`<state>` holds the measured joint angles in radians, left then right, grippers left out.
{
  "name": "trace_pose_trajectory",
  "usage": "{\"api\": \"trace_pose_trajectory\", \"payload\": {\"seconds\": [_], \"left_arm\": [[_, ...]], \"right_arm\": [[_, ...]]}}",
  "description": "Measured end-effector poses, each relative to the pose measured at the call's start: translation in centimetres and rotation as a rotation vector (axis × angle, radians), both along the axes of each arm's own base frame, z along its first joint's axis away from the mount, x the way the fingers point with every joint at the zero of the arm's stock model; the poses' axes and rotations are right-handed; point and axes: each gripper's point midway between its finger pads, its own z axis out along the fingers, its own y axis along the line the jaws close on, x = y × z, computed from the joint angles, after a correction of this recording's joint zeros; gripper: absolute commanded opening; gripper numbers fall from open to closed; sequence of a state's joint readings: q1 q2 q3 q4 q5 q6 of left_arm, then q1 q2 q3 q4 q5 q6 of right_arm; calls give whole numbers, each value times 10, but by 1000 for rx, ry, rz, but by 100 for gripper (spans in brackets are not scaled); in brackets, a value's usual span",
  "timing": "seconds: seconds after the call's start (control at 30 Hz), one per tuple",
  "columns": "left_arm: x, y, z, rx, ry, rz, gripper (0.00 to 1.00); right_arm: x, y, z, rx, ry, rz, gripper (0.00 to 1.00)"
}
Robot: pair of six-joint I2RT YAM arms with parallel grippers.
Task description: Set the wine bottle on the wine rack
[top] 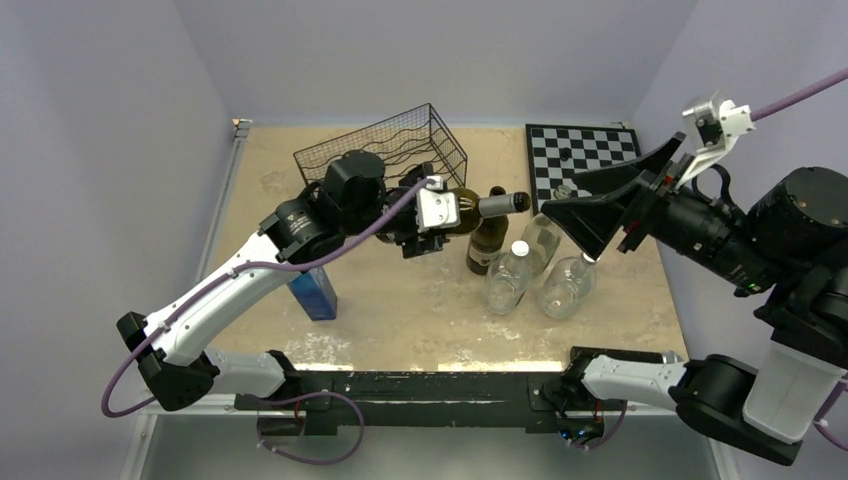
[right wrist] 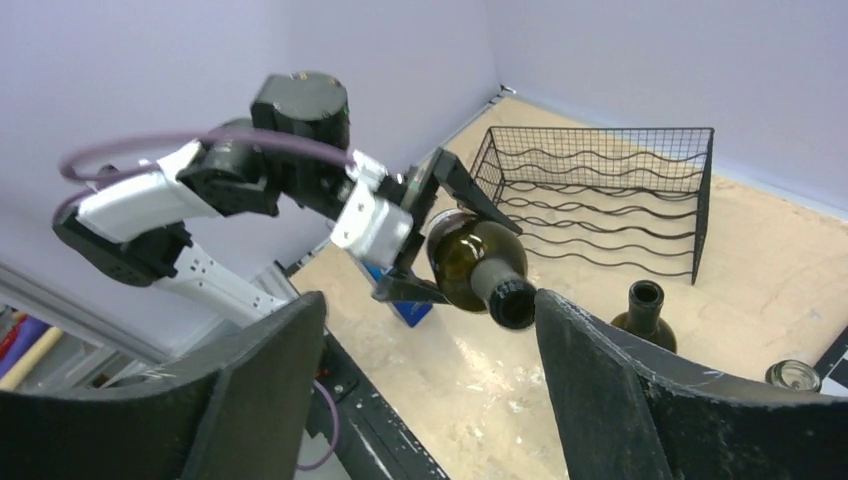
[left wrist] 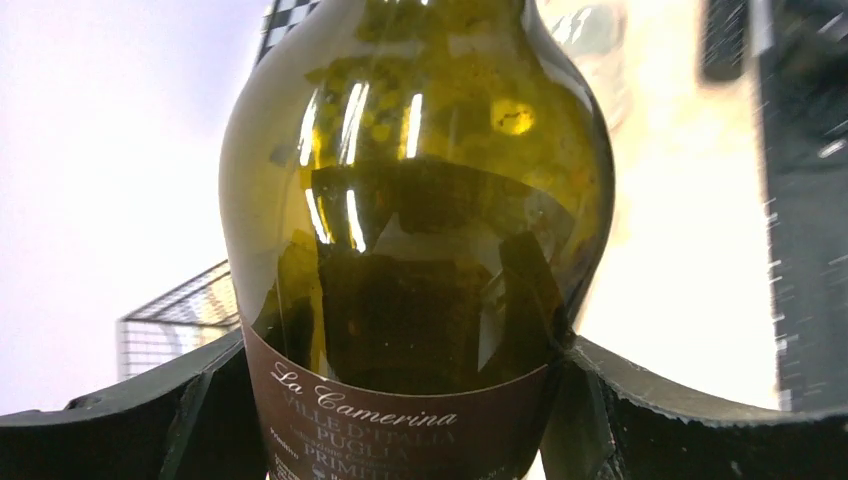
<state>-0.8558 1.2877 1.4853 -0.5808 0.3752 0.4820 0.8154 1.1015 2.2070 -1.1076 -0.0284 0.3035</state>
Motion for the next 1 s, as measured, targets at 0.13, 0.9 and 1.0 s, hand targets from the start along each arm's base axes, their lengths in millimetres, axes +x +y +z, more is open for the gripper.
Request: {"api": "trace_pose_trajectory", "payload": {"seconds": [0.13, 0.9, 1.0], "left_arm": [[20, 8, -10, 109, -190, 11, 0], [63, 24, -16, 389, -741, -18, 0], [59, 26, -9, 374, -755, -26, 0]], "right_arm": [[5, -1, 6, -27, 35, -24, 75], [43, 48, -174, -592, 544, 81, 64], [46, 52, -181, -609, 550, 92, 64]]}}
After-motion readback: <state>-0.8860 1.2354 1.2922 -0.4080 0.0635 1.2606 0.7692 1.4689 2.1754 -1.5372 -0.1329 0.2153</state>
